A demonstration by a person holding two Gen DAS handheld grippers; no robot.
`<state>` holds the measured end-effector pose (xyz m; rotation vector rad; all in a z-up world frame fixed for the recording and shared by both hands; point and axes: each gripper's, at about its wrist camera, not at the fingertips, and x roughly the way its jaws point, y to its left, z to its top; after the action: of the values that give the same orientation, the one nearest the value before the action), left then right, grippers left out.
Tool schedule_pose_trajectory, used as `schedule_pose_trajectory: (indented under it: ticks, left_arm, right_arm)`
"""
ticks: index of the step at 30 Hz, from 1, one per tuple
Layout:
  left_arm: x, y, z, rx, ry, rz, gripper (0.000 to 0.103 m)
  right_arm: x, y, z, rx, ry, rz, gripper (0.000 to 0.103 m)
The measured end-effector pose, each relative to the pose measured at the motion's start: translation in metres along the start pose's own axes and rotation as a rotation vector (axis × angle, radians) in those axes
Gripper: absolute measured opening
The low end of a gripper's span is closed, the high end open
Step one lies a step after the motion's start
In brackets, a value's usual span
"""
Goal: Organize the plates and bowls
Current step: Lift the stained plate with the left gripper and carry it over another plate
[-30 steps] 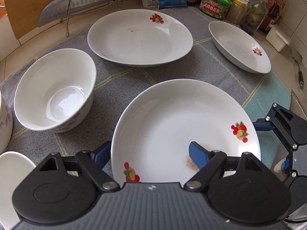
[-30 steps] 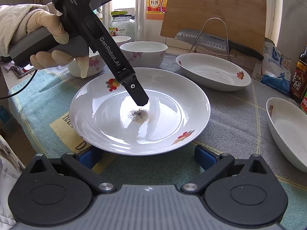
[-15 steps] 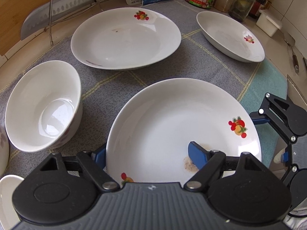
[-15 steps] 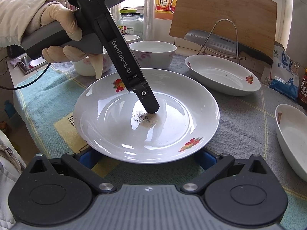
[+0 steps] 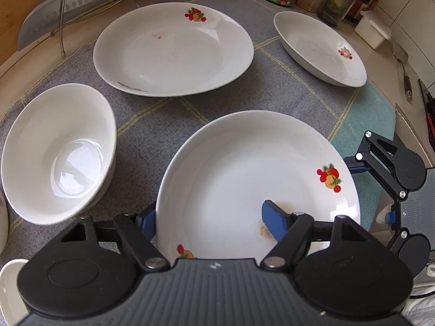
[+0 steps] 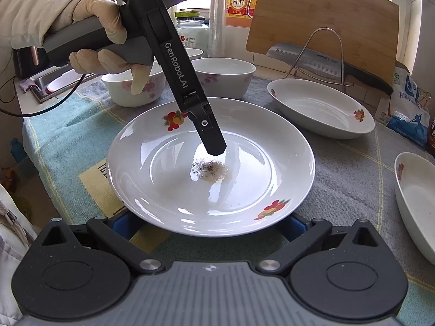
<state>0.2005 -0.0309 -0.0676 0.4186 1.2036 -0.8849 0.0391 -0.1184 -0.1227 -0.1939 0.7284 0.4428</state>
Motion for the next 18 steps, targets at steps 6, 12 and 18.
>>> schedule_pose_trajectory:
  ticks: [6,12,18]
  left_arm:
    - [0.000,0.005,0.004,-0.002,0.022,-0.038,0.074]
    - [-0.001,0.011,0.008,-0.027,0.034,-0.077,0.074]
    - [-0.002,0.014,0.007,-0.059,0.037,-0.094,0.074]
  right_arm:
    - [0.000,0.000,0.000,0.001,0.003,-0.003,0.103]
    - [0.002,0.001,0.001,0.004,0.007,-0.006,0.103]
    - [0.002,0.003,0.003,0.004,0.019,-0.009,0.103]
